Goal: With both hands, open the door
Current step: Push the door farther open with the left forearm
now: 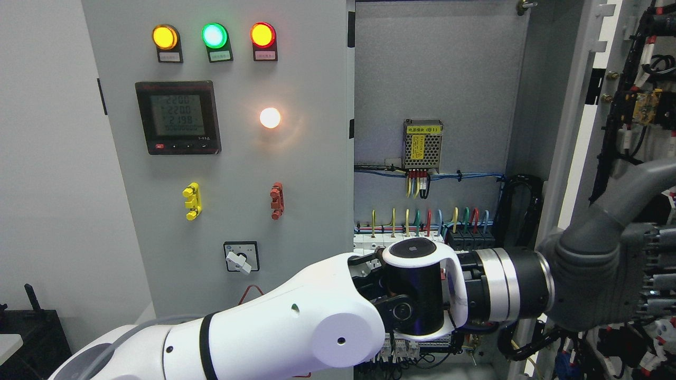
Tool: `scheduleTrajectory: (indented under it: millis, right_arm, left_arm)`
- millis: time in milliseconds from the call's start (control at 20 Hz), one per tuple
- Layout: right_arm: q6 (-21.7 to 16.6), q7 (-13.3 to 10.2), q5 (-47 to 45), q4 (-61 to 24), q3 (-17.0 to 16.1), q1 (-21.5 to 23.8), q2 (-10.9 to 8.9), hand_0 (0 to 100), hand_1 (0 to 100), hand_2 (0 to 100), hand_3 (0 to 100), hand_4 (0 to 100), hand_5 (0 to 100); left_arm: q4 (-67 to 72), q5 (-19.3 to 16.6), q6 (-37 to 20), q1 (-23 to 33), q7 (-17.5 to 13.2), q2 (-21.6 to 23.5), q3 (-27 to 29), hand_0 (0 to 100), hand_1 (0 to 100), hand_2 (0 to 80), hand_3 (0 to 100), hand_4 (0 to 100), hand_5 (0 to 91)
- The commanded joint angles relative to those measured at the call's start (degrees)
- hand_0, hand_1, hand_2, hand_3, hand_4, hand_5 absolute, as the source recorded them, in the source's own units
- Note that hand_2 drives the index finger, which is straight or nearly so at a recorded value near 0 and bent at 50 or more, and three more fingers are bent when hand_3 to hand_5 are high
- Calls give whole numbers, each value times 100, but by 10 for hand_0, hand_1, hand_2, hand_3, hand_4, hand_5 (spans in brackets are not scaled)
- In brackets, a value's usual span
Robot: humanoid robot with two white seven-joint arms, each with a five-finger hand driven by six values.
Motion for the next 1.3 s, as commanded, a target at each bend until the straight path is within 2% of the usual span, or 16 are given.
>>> scheduleTrajectory:
  millis: [0,200,952,1253]
  right_arm:
    - [5,5,-105,0,0,0,0,0,0,0,0,0,0]
    - [5,5,-105,0,0,0,0,0,0,0,0,0,0]
    - [5,5,-105,0,0,0,0,0,0,0,0,0,0]
    - [5,5,-105,0,0,0,0,0,0,0,0,0,0]
  left_arm:
    - [189,-34,-32,16,47,-348,-59,0,0,0,0,33,0]
    - [189,-43,-40,16,126,-348,-68,0,0,0,0,33,0]
    - [189,-69,21,7,108,-278,-7,0,0,0,0,32,0]
    - [127,-16,47,7,73,625,134,0,0,0,0,33,0]
